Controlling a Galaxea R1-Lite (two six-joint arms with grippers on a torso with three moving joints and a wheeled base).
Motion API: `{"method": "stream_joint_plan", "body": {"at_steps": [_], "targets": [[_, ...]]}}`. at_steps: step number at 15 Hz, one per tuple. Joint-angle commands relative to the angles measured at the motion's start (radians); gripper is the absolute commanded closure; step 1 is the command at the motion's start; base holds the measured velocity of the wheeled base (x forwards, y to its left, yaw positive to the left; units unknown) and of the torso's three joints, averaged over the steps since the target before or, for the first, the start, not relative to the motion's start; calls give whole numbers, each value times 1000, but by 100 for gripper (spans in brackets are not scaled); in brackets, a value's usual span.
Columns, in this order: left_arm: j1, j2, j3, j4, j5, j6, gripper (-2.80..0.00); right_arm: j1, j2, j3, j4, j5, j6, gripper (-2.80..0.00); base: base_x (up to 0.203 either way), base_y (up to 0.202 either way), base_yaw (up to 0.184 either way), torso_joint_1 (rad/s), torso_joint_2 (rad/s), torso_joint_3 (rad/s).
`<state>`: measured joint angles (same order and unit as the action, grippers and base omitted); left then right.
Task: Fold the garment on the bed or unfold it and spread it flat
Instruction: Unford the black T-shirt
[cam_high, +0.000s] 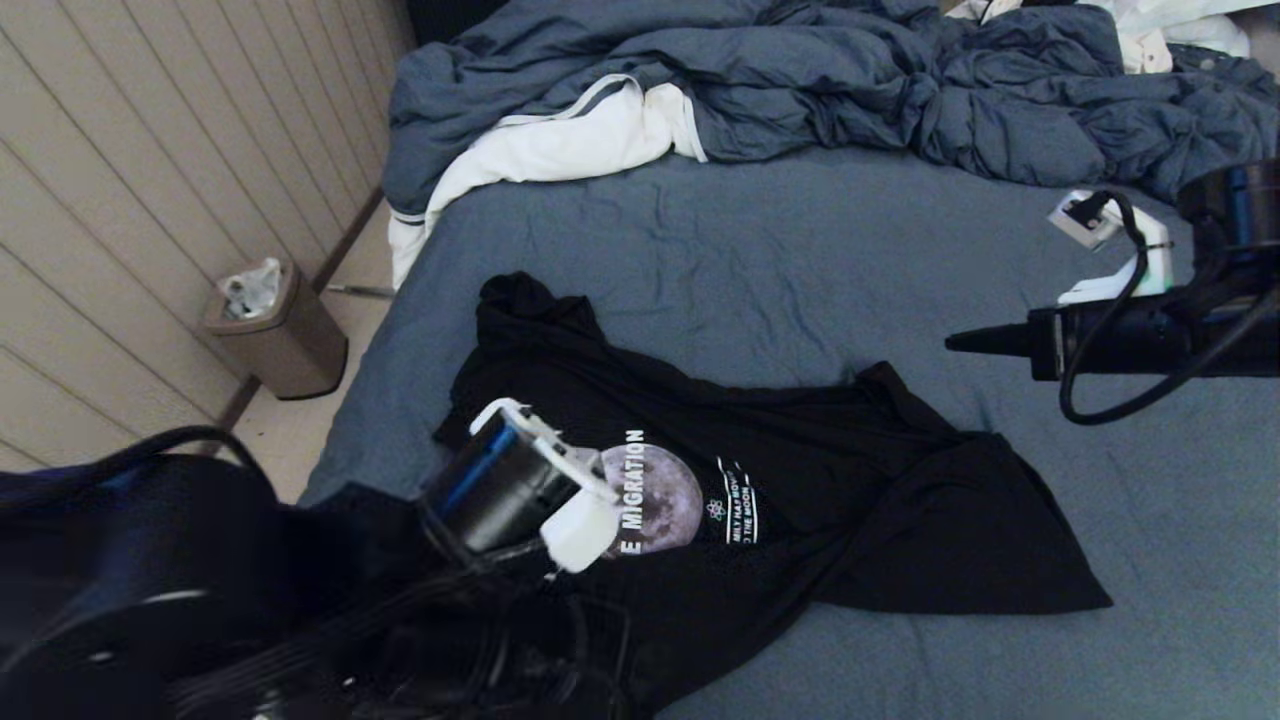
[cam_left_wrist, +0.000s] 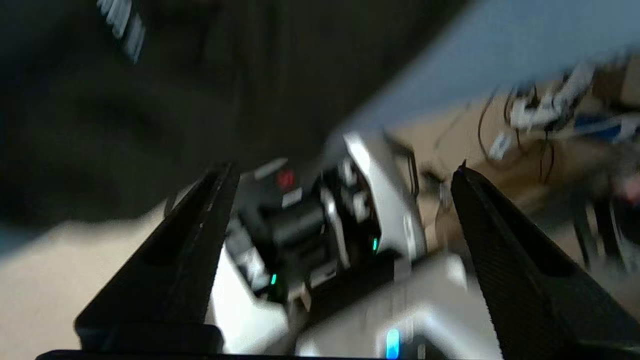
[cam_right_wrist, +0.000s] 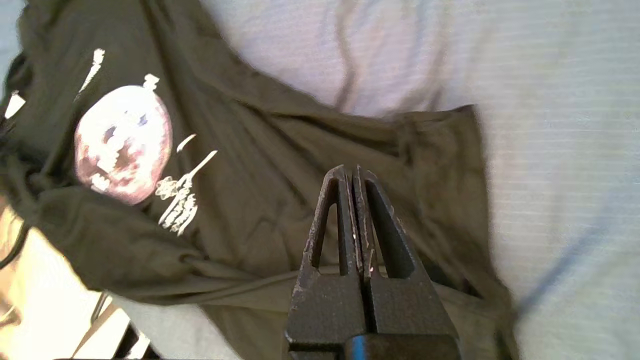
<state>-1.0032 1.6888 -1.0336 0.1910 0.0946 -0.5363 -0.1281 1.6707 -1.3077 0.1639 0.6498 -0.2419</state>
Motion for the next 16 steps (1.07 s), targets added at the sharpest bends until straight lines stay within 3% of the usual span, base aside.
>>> {"method": "stream_joint_plan", "body": {"at_steps": [1,3,7,9,16], "targets": [[58,201,-73,-51,-13,8,-280,38,-1,7,6,1,-1,0,0,0,0,0,0,0],[99,299,-155,-82,-31,14,-280,92,3,26,7,-23,0,0,0,0,0,0,0,0],[210,387,-247,-130,-66,13,-280,165,-7,63,55,-193,16,0,0,0,0,0,0,0],[262,406,-291,-136,-108,9,-280,156,-42,65,131,-240,28,0,0,0,0,0,0,0],[340,433,-342,-216,-117,9,-280,33,31,20,126,-421,39,0,0,0,0,0,0,0]]}}
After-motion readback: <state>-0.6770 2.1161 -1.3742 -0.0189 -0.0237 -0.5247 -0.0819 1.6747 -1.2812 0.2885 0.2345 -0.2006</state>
